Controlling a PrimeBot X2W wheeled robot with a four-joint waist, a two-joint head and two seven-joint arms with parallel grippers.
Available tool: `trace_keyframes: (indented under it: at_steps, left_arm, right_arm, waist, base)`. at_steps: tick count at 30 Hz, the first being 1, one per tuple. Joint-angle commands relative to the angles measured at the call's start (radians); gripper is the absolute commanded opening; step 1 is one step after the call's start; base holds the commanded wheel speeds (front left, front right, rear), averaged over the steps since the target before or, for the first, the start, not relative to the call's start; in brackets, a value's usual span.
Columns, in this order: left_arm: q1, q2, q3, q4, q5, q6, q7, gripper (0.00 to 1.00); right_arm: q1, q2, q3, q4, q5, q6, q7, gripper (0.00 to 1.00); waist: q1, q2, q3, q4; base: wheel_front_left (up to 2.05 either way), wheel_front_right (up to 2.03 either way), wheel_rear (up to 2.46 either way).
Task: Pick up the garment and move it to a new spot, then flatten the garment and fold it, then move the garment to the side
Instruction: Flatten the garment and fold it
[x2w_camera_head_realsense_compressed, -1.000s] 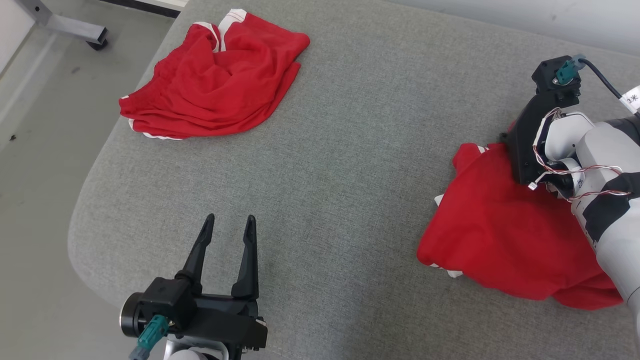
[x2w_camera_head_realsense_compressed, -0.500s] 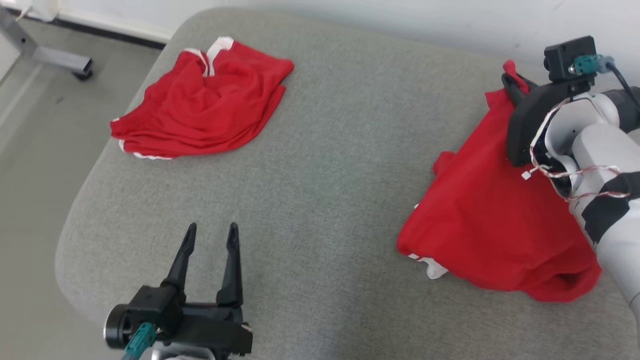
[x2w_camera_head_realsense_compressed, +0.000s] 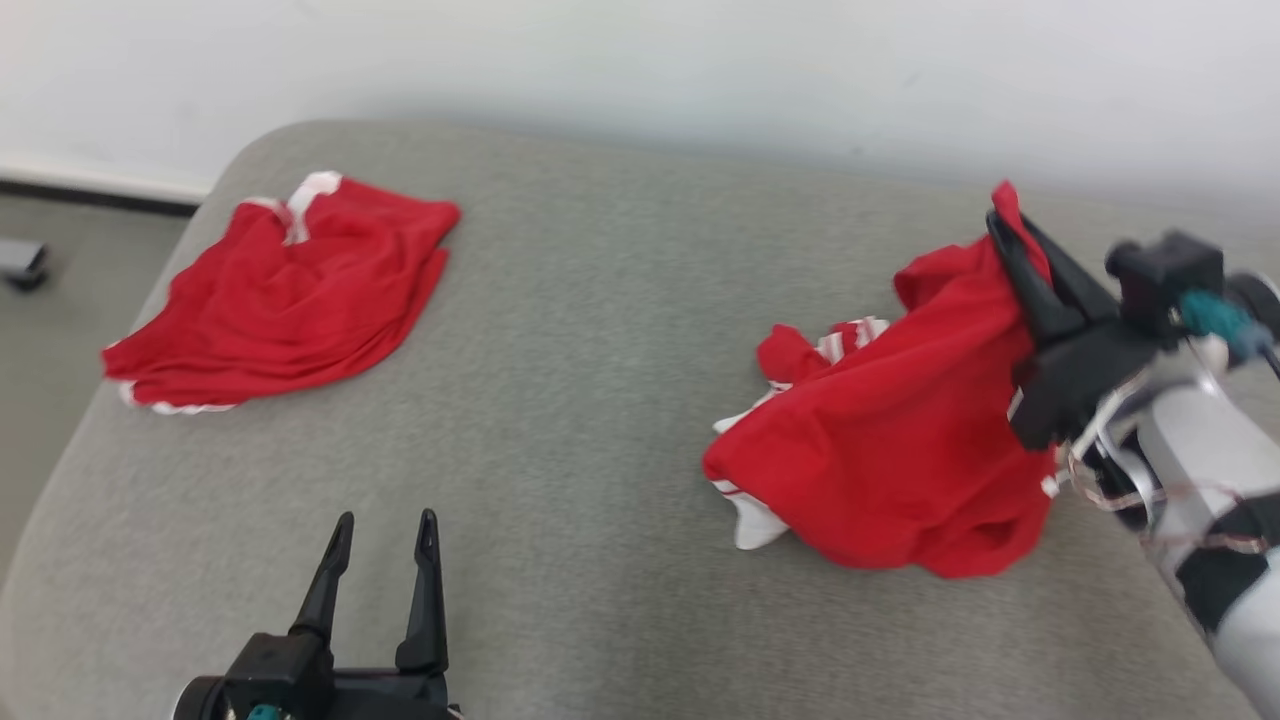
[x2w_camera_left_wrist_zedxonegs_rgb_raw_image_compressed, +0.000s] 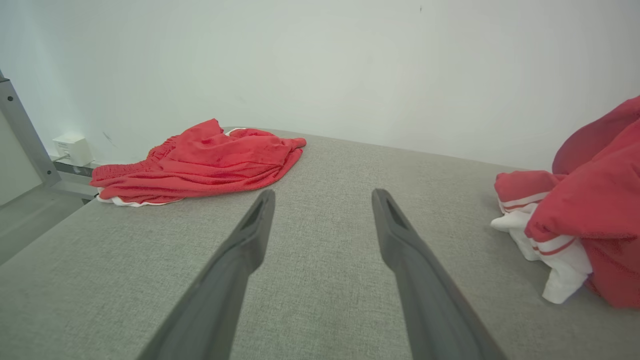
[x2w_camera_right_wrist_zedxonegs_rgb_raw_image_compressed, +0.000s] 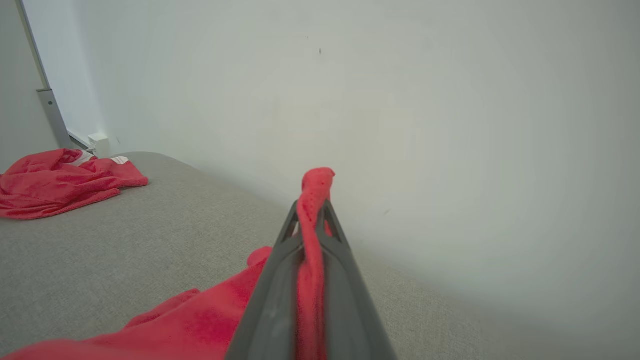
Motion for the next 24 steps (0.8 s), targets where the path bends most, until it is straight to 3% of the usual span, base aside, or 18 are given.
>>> trace_keyframes:
  at_steps: [1,5,11,16,22,23,24]
  left_arm:
    - [0.014,0.000,0.002,-0.003,0.010,0.000,-0.003,1.00]
    - [0.018,0.000,0.004,-0.005,0.015,-0.006,-0.003,1.00]
    - [0.022,0.000,-0.004,0.001,0.014,-0.004,-0.003,1.00]
    - [0.027,0.000,-0.005,0.004,0.020,-0.007,-0.003,1.00]
    - [0.030,0.000,-0.011,0.007,0.019,-0.015,-0.003,1.00]
    - [0.032,0.000,-0.012,0.007,0.019,-0.016,-0.003,1.00]
    - [0.034,0.000,-0.012,0.007,0.020,-0.016,-0.003,1.00]
  right_arm:
    - [0.028,-0.010,-0.016,-0.020,-0.009,-0.003,-0.005,0.00]
    - [0.232,-0.007,-0.179,-0.222,-0.054,-0.003,-0.004,0.00]
    - [0.565,0.072,-0.409,-0.440,-0.137,-0.003,-0.004,0.00]
    - [0.736,0.154,-0.540,-0.489,-0.168,-0.003,-0.004,0.00]
    - [0.841,0.228,-0.657,-0.464,-0.178,-0.003,-0.004,0.00]
    - [0.852,0.235,-0.674,-0.459,-0.184,-0.003,-0.004,0.75]
    - [0.861,0.246,-0.685,-0.455,-0.185,-0.003,-0.004,1.00]
  waist:
    - [0.0001,0.0001,-0.044,-0.070]
    - [0.0001,0.0001,-0.049,-0.114]
    - [0.0001,0.0001,-0.065,-0.153]
    - [0.0001,0.0001,-0.075,-0.167]
    - [0.0001,0.0001,-0.083,-0.156]
    - [0.0001,0.0001,-0.083,-0.154]
    - [0.0001,0.0001,-0.083,-0.153]
  base:
    - [0.00,0.00,0.00]
    - [0.00,0.00,0.00]
    - [0.00,0.00,0.00]
    - [0.00,0.00,0.00]
    - [0.00,0.00,0.00]
    - [0.00,0.00,0.00]
    - [0.00,0.00,0.00]
